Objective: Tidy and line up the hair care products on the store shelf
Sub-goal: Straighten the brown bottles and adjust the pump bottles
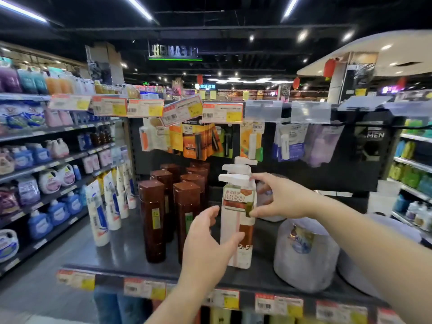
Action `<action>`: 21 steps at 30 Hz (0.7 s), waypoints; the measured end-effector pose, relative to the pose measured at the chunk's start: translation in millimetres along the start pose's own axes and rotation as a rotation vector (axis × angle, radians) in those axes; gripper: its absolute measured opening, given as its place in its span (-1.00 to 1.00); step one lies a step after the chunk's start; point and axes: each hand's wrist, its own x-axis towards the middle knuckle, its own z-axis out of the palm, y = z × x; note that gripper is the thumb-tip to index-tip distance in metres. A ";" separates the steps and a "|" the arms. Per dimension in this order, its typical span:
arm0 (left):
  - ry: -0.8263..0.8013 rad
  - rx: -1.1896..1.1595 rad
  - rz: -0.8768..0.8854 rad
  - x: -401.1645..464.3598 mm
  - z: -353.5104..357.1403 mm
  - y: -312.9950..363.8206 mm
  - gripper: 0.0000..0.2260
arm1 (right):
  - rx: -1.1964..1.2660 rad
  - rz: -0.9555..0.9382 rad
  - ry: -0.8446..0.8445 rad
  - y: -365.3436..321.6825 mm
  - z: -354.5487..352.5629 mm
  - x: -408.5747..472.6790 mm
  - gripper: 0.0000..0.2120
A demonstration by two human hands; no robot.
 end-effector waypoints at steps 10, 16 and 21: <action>0.160 0.131 -0.258 -2.7 78.3 -11.3 -0.22 | -0.025 -0.042 0.057 20.0 21.3 23.1 -0.28; 0.267 0.181 -0.262 -8.5 71.3 -17.1 -0.35 | 0.044 -0.113 0.007 12.8 26.5 26.4 -0.28; 0.273 0.187 -0.273 -10.0 64.6 -19.7 -0.35 | 0.094 -0.138 -0.007 11.0 32.8 29.9 -0.28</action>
